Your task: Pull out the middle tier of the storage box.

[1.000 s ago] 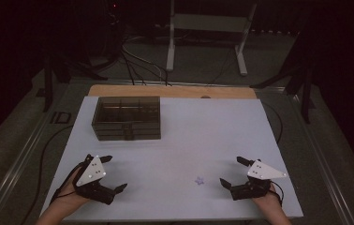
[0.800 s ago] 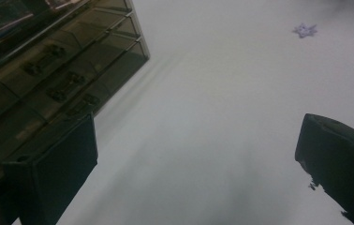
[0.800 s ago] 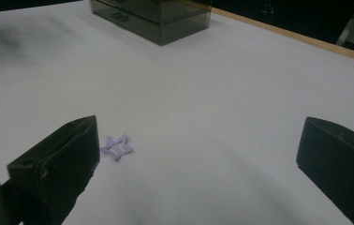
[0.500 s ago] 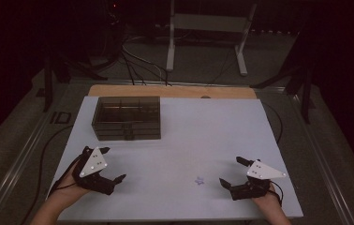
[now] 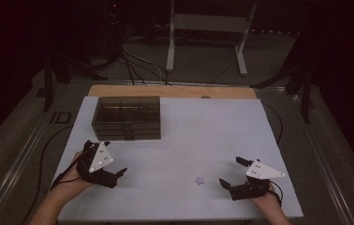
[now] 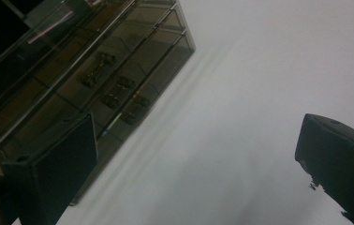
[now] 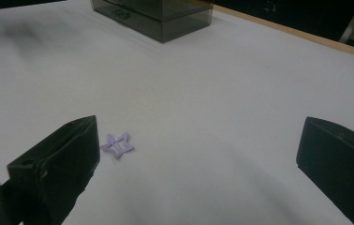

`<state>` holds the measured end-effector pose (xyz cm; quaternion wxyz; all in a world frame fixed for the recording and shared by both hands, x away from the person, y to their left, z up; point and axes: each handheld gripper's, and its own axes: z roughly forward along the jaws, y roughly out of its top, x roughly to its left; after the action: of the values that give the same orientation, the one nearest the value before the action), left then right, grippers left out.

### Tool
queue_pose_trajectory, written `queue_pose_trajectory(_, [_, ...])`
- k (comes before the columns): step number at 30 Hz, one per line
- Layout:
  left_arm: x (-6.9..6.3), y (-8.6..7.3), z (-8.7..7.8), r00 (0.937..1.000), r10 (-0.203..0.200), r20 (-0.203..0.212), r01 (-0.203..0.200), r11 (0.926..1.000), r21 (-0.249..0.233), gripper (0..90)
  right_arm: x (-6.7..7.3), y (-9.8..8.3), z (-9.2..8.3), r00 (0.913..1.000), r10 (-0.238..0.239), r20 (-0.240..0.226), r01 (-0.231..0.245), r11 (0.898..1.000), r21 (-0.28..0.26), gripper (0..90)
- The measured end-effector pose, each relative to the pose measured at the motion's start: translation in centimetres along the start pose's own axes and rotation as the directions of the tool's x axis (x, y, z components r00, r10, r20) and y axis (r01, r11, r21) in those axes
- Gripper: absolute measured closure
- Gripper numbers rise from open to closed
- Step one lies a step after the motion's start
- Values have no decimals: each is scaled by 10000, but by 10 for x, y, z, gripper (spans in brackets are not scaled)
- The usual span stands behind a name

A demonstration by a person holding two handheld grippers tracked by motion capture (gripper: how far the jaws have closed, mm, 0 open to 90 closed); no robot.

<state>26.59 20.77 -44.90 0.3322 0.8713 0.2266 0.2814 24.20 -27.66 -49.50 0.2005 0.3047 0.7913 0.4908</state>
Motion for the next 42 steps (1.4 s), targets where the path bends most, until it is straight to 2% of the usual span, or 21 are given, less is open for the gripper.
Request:
queue_pose_trajectory(4, [-2, 3, 7, 9977, 517, -434, -503, 9982, 327, 0, 0, 0, 0, 10000, -30, 4, 30, 10000, 16, 1])
queue_pose_trajectory(8, [-4, 5, 13, 9912, 987, -885, -944, 9942, 520, 0, 0, 0, 1, 10000, -18, -5, 18, 10000, 49, 1])
queue_pose_trajectory(14, [-8, 9, 24, 9702, 1867, -1544, -1698, 9786, 1160, 0, 0, 0, 1, 10000, -25, -13, 25, 10000, 55, 1])
queue_pose_trajectory(17, [-9, 10, 28, 9642, 2078, -1649, -1864, 9730, 1362, 0, 0, 0, 0, 10000, -14, -14, 14, 10000, 43, 1])
queue_pose_trajectory(19, [-11, 11, 32, 9502, 2488, -1875, -2175, 9607, 1722, 10, 0, 0, 0, 10000, -16, -21, 16, 10000, 53, 1])
queue_pose_trajectory(22, [-13, 11, 37, 9327, 2896, -2151, -2461, 9467, 2077, 12, 1, 0, 0, 10000, -22, -19, 22, 10000, 54, 1])
queue_pose_trajectory(24, [-14, 11, 41, 9257, 3061, -2221, -2574, 9402, 2228, 23, 1, 0, 0, 10000, -40, -26, 40, 10000, 50, 1])
queue_pose_trajectory(25, [-14, 10, 43, 9187, 3213, -2297, -2685, 9346, 2334, 25, 1, 0, 0, 10000, -39, -42, 39, 10000, 53, 1])
queue_pose_trajectory(26, [-14, 10, 44, 9144, 3349, -2274, -2791, 9285, 2448, 26, 1, 0, 0, 10000, -38, -39, 38, 10000, 55, 1])
queue_pose_trajectory(29, [-15, 9, 49, 9033, 3585, -2356, -2928, 9166, 2723, 34, 1, 0, 0, 10000, -23, -33, 23, 10000, 58, 1])
queue_pose_trajectory(30, [-16, 8, 50, 9007, 3622, -2398, -2949, 9152, 2747, 34, 1, 0, 0, 10000, -26, -31, 26, 10000, 64, 1])
queue_pose_trajectory(31, [-16, 8, 52, 8949, 3760, -2402, -3047, 9083, 2866, 38, 1, 0, 1, 10000, -38, -30, 38, 10000, 71, 1])
queue_pose_trajectory(35, [-19, 6, 57, 8652, 4342, -2507, -3454, 8786, 3297, 50, 1, -1, 1, 10000, -35, -32, 35, 9999, 125, 1])
queue_pose_trajectory(36, [-20, 5, 59, 8595, 4400, -2603, -3484, 8767, 3316, 57, 1, -1, 1, 10000, -37, -31, 37, 9999, 120, 1])
queue_pose_trajectory(37, [-21, 4, 61, 8475, 4606, -2639, -3627, 8654, 3456, 66, 1, -1, 1, 10000, -36, -33, 37, 9999, 107, 1])
queue_pose_trajectory(39, [-23, 2, 64, 8370, 4696, -2810, -3689, 8634, 3442, 80, 1, -1, 1, 10000, -40, -31, 40, 9999, 113, 1])
queue_pose_trajectory(40, [-23, 2, 66, 8296, 4788, -2873, -3747, 8589, 3492, 86, 1, -1, 1, 10000, -35, -33, 35, 9999, 119, 1])
queue_pose_trajectory(41, [-24, 2, 66, 8221, 4924, -2858, -3834, 8499, 3615, 89, 1, -1, 1, 10000, -31, -39, 31, 9999, 119, 1])
queue_pose_trajectory(42, [-24, 1, 68, 8159, 5009, -2886, -3893, 8452, 3663, 95, 1, -1, 1, 10000, -27, -35, 27, 9999, 121, 1])
